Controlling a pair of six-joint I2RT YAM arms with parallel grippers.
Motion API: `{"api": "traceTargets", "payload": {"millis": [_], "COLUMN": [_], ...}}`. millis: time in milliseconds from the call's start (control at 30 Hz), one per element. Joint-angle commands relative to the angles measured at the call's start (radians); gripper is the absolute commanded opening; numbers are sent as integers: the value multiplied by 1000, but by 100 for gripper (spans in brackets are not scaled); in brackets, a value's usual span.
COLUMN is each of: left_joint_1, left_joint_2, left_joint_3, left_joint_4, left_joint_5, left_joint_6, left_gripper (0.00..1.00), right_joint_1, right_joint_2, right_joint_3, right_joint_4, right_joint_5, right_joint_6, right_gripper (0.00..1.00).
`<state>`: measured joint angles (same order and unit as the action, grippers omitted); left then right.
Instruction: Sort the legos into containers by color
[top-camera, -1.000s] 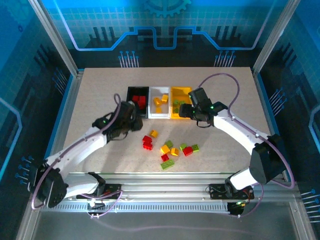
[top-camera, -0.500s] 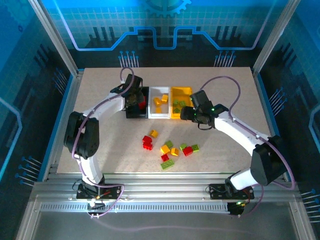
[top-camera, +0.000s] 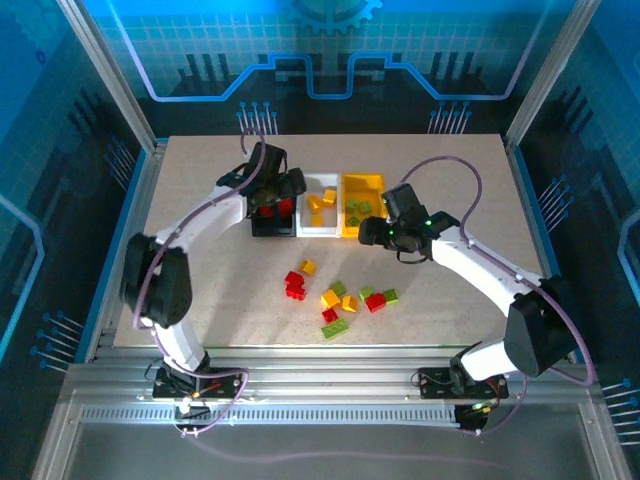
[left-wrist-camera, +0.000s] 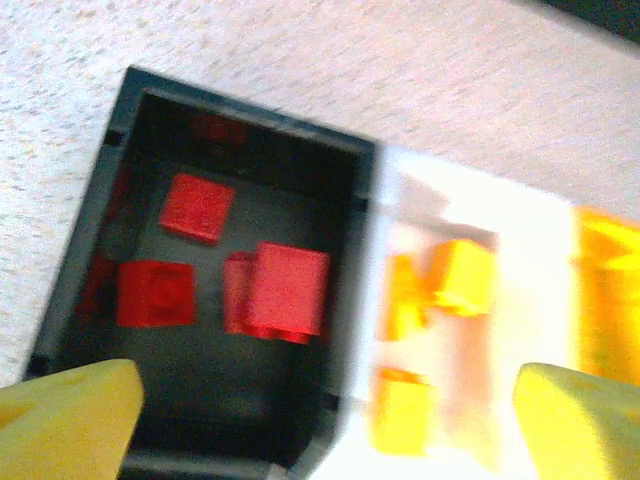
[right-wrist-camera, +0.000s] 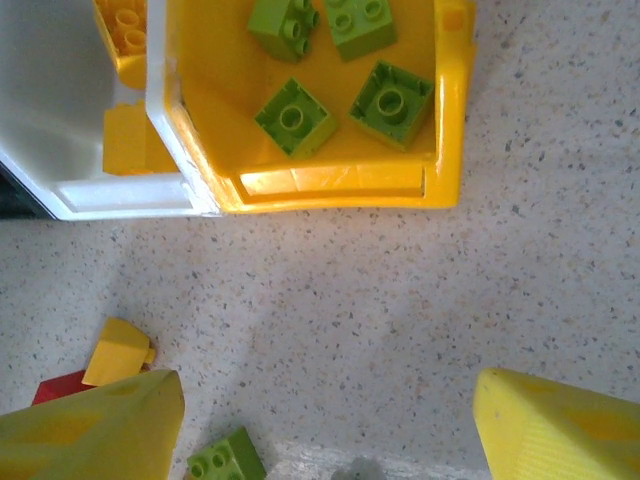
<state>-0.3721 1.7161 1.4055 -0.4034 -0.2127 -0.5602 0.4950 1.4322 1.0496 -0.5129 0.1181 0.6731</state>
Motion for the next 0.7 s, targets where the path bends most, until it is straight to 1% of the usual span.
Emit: {"api": "traceTargets", "payload": {"millis": [0,67,233,367,433,533,667], "left_joint_1": [-56,-97,-196,-231,-233,-234,-233], "left_joint_2": [-164,-241,-414,-537,-594,-678,-750], "left_joint_3": [-70,-140,-335,-513,-587,-684,-760], "left_joint_4": [68,102,159,176,159,126,79], "left_joint_5": [87,110,114,143,145,137,117], "left_joint_6": [-33,-40,-60,-98,-115,-126,-133], "left_gripper": [99,99,99,99,99,99,99], "right_joint_1": [7,13,28,64,110,222,374], "right_joint_2": [-28,-39,-61,-94,-103,-112,-65], "right_joint_3": [-44,-71,-129,-195,-205,-208,-176], "right_joint_4": [-54,-67,-121,-147,-163,-172,-164], "right_joint_5": [-19,-26,-45,-92,-119,-145,-115], "right_joint_6": [10,20,33,16,-9,-32,-27], "right_gripper": [78,78,77,77,77,78,78]}}
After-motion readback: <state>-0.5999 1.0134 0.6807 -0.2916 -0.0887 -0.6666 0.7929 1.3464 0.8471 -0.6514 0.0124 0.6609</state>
